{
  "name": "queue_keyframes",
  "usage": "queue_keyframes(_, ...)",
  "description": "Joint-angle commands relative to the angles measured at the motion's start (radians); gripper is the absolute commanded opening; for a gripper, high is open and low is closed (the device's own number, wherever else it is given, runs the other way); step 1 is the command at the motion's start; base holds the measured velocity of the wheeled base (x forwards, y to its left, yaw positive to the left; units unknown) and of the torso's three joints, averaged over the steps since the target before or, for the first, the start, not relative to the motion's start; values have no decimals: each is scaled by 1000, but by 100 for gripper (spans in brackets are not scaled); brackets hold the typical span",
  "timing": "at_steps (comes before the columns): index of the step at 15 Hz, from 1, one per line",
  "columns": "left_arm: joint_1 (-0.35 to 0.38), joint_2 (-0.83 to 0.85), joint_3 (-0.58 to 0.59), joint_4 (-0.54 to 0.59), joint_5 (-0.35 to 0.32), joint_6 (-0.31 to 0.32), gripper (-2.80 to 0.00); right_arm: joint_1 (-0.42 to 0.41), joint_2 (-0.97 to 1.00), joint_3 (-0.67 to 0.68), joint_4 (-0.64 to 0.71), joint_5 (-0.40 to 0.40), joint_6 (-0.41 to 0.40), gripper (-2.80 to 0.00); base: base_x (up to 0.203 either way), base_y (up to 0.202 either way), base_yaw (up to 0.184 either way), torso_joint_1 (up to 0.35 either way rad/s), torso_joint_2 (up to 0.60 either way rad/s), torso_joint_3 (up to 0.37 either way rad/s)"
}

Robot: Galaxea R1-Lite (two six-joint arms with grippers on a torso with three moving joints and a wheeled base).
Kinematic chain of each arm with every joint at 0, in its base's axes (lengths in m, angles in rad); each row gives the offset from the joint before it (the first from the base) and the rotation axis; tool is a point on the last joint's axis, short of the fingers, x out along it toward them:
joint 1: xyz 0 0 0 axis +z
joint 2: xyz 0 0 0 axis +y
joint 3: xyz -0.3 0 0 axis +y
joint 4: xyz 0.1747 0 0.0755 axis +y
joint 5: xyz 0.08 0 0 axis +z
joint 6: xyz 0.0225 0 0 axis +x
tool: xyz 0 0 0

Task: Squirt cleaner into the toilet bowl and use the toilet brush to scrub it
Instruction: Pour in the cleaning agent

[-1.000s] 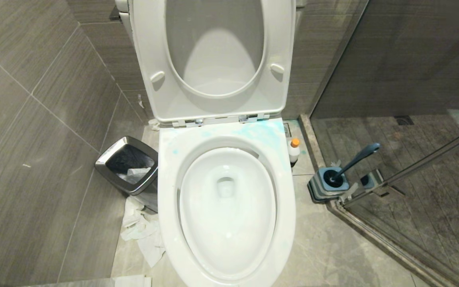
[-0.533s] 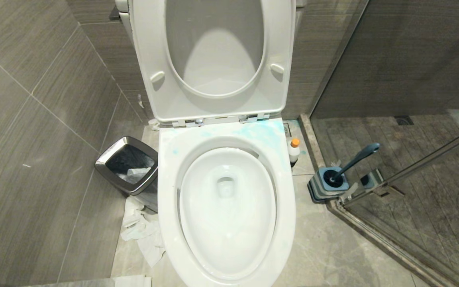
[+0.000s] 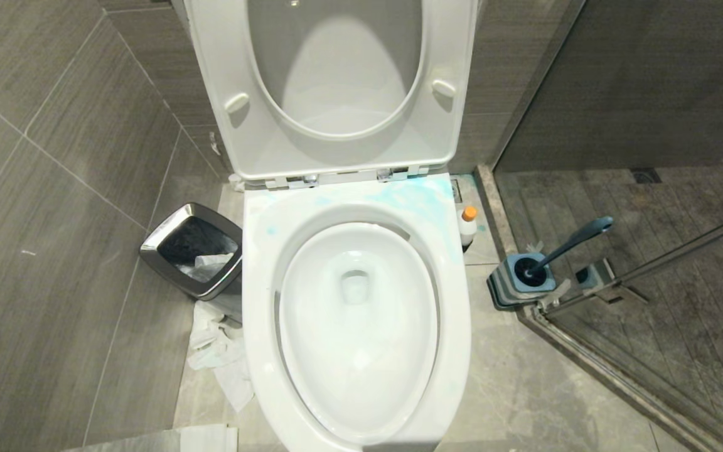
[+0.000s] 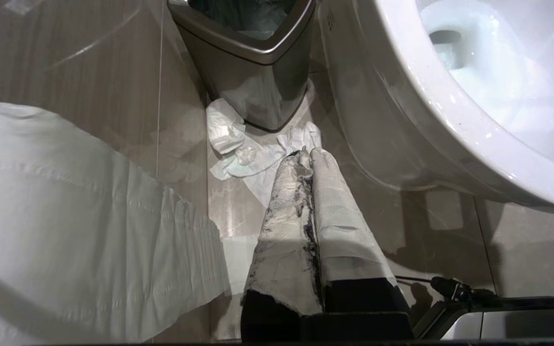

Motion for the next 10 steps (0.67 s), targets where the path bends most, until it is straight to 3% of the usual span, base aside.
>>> queue_keyframes(1, 0, 2, -2, 8, 0, 1, -280, 0, 1, -1, 1, 2, -1, -280, 0, 0, 0, -2, -1, -192)
queue_keyframes(10, 0, 2, -4, 9, -2, 5, -280, 0, 1, 1, 1, 1, -2, -280, 0, 0, 0, 2, 1, -197)
